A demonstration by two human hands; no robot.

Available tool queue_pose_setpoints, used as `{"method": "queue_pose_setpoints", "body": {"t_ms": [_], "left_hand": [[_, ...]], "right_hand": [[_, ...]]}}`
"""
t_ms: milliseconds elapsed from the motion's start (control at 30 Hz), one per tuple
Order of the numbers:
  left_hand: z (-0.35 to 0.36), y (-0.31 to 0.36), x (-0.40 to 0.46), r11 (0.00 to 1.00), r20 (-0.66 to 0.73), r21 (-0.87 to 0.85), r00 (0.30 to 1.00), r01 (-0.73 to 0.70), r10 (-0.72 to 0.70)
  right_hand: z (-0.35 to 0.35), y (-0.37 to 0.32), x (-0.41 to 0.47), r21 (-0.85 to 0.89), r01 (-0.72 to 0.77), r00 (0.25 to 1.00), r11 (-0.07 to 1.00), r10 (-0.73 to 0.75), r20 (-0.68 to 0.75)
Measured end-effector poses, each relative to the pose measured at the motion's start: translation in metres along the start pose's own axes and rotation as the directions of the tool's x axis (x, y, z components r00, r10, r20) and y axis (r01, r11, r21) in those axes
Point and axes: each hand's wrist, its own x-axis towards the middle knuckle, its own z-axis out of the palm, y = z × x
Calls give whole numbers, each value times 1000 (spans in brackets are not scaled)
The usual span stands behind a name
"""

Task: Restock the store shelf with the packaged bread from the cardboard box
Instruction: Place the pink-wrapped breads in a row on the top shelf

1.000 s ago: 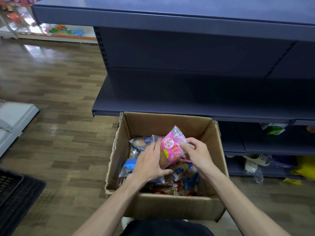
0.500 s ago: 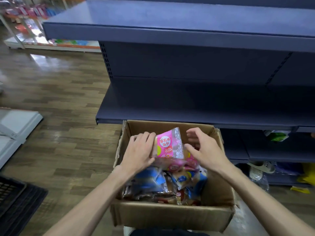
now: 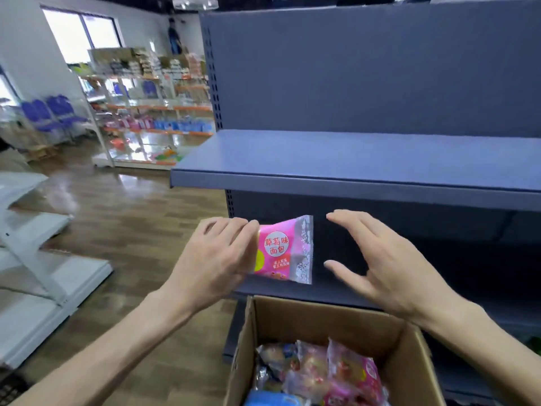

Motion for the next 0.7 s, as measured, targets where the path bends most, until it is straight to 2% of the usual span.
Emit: {"method": "queue_pose_setpoints", "body": {"t_ms": [167,300,533,700], "left_hand": [[-31,-36,32,998,-124,43,991,50,-44],[-51,-66,73,991,-245,88,967,96,-72],[-32,-118,144,978,-227,190,973,91,-46],[23,-123,169,965,-160,167,972,201,-174]], "right_hand": [[-32,-13,46,-15,77,986,997,-78,-148],[-48,-7,87,-42,86,980,995,-92,-176],[-50,17,174,-191,45,997,981,-55,-48],[-9,31,217,-217,-69,997,974,59,-51]]}}
